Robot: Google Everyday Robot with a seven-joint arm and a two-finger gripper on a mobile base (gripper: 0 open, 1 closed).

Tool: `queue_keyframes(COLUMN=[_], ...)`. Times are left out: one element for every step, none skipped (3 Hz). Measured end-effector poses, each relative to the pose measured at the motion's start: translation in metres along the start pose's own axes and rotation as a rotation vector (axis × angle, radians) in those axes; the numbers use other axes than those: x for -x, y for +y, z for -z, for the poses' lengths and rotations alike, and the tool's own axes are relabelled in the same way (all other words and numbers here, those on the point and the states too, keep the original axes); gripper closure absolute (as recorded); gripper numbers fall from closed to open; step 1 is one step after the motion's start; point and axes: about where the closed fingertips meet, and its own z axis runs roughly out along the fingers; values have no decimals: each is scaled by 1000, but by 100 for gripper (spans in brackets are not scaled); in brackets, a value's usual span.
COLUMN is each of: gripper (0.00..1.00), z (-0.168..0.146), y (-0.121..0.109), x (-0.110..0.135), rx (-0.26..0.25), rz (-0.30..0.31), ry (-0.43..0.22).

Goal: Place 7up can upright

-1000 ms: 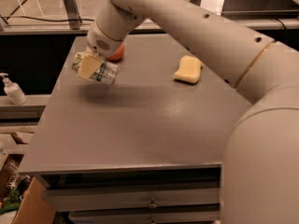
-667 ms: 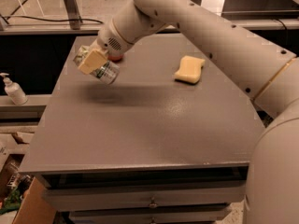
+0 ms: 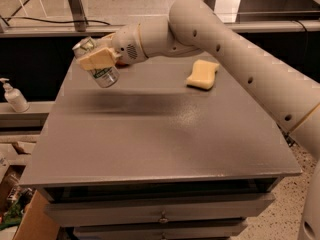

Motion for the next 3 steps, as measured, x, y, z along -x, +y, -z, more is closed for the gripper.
queue_keyframes(gripper=[100, 100, 100], z=[0, -2, -4], y=[0, 3, 10], x=[-1, -5, -11], rx=[0, -7, -37], rz=[0, -27, -68], ry=[2, -57, -178])
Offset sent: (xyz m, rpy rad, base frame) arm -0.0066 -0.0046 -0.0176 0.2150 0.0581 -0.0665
